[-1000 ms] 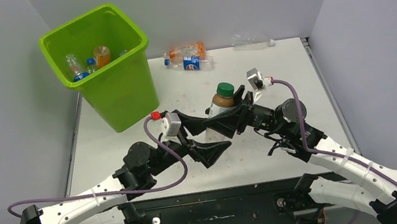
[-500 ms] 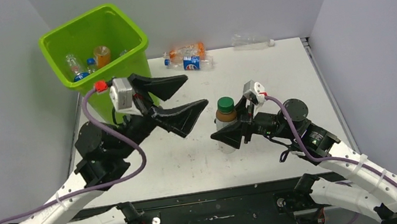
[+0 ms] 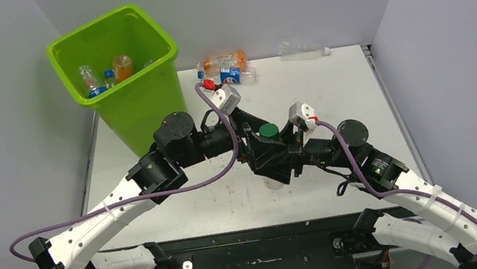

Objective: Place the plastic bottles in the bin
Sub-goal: Place the plastic bottle in the trash bin, then pick up the plastic bottle at the center of the board.

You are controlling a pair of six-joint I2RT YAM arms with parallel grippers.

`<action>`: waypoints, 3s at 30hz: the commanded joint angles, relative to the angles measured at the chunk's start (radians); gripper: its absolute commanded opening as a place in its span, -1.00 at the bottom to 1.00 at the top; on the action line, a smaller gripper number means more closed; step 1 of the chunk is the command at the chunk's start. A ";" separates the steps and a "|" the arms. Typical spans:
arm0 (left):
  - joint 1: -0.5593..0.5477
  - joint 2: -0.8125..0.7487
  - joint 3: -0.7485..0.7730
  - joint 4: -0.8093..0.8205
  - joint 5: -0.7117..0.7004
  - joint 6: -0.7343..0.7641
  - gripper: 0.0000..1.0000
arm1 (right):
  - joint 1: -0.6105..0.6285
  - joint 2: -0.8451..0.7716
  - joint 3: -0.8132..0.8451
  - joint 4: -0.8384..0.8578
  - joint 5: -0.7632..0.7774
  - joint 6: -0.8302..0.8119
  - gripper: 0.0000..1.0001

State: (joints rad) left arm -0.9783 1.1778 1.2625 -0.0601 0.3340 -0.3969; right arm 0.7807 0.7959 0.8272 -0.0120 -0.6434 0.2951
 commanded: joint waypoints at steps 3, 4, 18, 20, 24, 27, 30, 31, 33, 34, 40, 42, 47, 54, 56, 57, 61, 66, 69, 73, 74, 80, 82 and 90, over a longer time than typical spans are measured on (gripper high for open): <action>0.001 -0.041 0.019 0.034 0.039 -0.006 0.44 | 0.007 -0.021 0.001 0.061 -0.013 -0.012 -0.50; 0.001 -0.041 0.013 0.043 0.044 -0.010 0.37 | 0.008 -0.021 -0.001 0.062 -0.012 -0.011 -0.50; 0.001 -0.034 0.011 0.135 0.026 -0.033 0.16 | 0.027 -0.015 -0.012 0.080 -0.006 -0.004 -0.40; 0.001 -0.028 0.011 0.139 0.029 -0.036 0.06 | 0.028 -0.015 -0.014 0.079 -0.004 -0.006 -0.40; 0.001 -0.018 0.008 0.140 0.051 -0.034 -0.48 | 0.029 -0.018 -0.014 0.075 0.004 -0.009 -0.37; 0.001 -0.026 0.017 0.108 0.013 0.003 -1.00 | 0.029 -0.024 -0.006 0.061 0.028 -0.002 0.34; 0.017 -0.059 0.059 0.006 -0.088 0.077 -1.00 | 0.030 -0.041 0.013 0.039 0.063 0.006 0.88; 0.034 -0.068 0.079 -0.021 -0.118 0.091 -1.00 | 0.030 -0.052 0.019 0.030 0.075 0.006 0.80; 0.090 -0.089 0.126 -0.069 -0.175 0.116 -1.00 | 0.030 -0.070 0.038 0.016 0.102 0.001 0.79; 0.122 -0.100 0.157 -0.093 -0.202 0.133 -1.00 | 0.029 -0.082 0.045 -0.007 0.122 -0.001 0.79; 0.231 -0.153 0.275 -0.037 -0.573 0.343 -1.00 | 0.030 -0.178 0.001 -0.042 0.371 -0.025 0.79; 0.269 -0.148 0.294 0.057 -0.685 0.419 -1.00 | 0.029 -0.221 -0.042 -0.022 0.447 -0.011 0.79; 0.441 -0.030 0.418 0.159 -0.858 0.544 -1.00 | 0.029 -0.262 -0.128 0.001 0.560 0.029 0.79; 0.758 0.165 0.478 0.139 -0.872 0.311 -1.00 | 0.029 -0.251 -0.154 -0.069 0.706 0.078 0.79; 0.789 0.207 0.470 0.180 -0.891 0.304 -1.00 | 0.029 -0.255 -0.167 -0.076 0.704 0.083 0.79; 0.801 0.224 0.463 0.208 -0.905 0.312 -1.00 | 0.028 -0.257 -0.172 -0.082 0.704 0.086 0.79; 0.815 0.291 0.438 0.365 -0.969 0.422 -0.97 | 0.029 -0.274 -0.214 -0.088 0.735 0.113 0.79; 0.767 0.297 0.455 0.473 -0.972 0.488 0.94 | 0.029 -0.252 -0.244 -0.061 0.833 0.167 0.79; 0.620 0.259 0.480 0.518 -0.980 0.606 0.92 | 0.028 -0.191 -0.213 -0.054 0.894 0.171 0.79; 0.423 0.152 0.442 0.463 -0.901 0.604 0.92 | 0.024 -0.076 -0.166 0.001 0.987 0.184 0.79; 0.381 0.110 0.419 0.422 -0.871 0.559 0.92 | 0.022 -0.042 -0.161 0.044 0.998 0.190 0.79; 0.201 -0.063 0.199 0.168 -0.655 0.358 0.92 | -0.074 0.242 -0.119 0.322 0.970 0.271 0.79; 0.177 -0.132 0.056 0.126 -0.584 0.298 0.92 | -0.139 0.365 -0.073 0.384 0.913 0.277 0.79; 0.157 -0.466 -0.373 0.063 -0.437 0.194 0.92 | -0.317 0.902 0.366 0.400 0.601 -0.001 0.79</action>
State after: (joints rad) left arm -0.8124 0.8345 1.0309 0.0711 -0.2054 -0.1329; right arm 0.5243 1.5360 0.9604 0.3210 0.1593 0.4614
